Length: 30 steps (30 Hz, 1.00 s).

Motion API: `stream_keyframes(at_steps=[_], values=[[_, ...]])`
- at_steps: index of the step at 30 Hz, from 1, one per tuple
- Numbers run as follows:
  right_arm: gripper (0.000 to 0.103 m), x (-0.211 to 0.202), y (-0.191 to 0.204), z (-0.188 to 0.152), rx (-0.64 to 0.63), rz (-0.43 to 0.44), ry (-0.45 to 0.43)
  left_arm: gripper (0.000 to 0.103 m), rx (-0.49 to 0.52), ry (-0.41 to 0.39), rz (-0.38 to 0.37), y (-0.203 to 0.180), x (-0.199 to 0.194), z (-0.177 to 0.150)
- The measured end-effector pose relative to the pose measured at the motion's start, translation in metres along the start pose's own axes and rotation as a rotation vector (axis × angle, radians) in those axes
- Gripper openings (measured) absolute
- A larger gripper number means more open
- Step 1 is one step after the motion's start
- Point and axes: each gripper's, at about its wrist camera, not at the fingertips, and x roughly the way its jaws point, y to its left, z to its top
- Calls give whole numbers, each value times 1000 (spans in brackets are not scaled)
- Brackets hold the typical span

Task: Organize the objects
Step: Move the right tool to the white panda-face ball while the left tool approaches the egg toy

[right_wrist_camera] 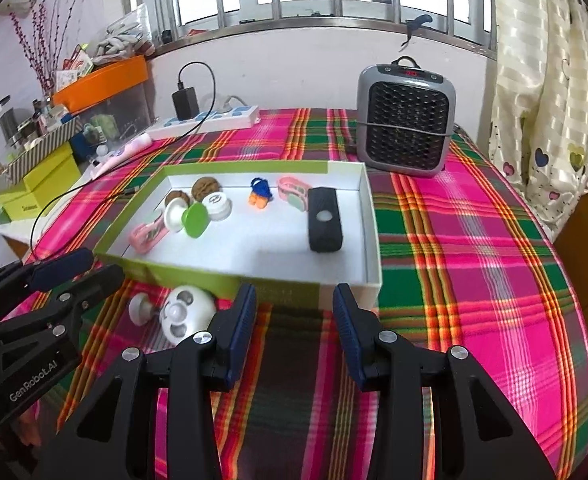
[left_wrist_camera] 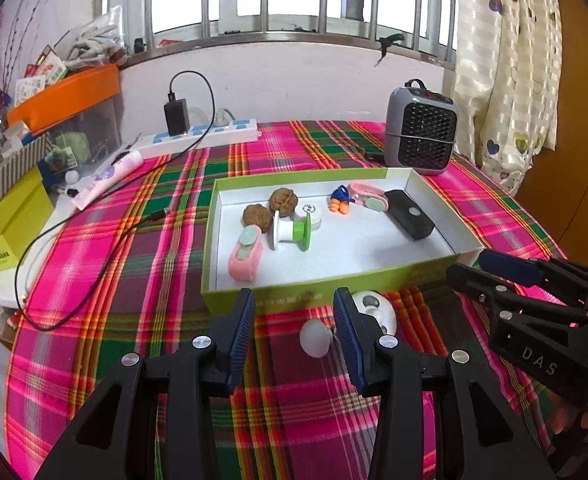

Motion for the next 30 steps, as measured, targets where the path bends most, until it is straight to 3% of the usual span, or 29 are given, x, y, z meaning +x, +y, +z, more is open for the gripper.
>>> stream_keyframes(at_steps=[19,23,30], values=[[42,6,17,-21,-20,70,54,41,-27,60,-29,13,2,-33],[49,10,22,-19,-24,96,62,41,-52,68,-44,18,3,-35],[49,19,31,-17,-26,150,82,42,-63,75,-38,24,4,-35]])
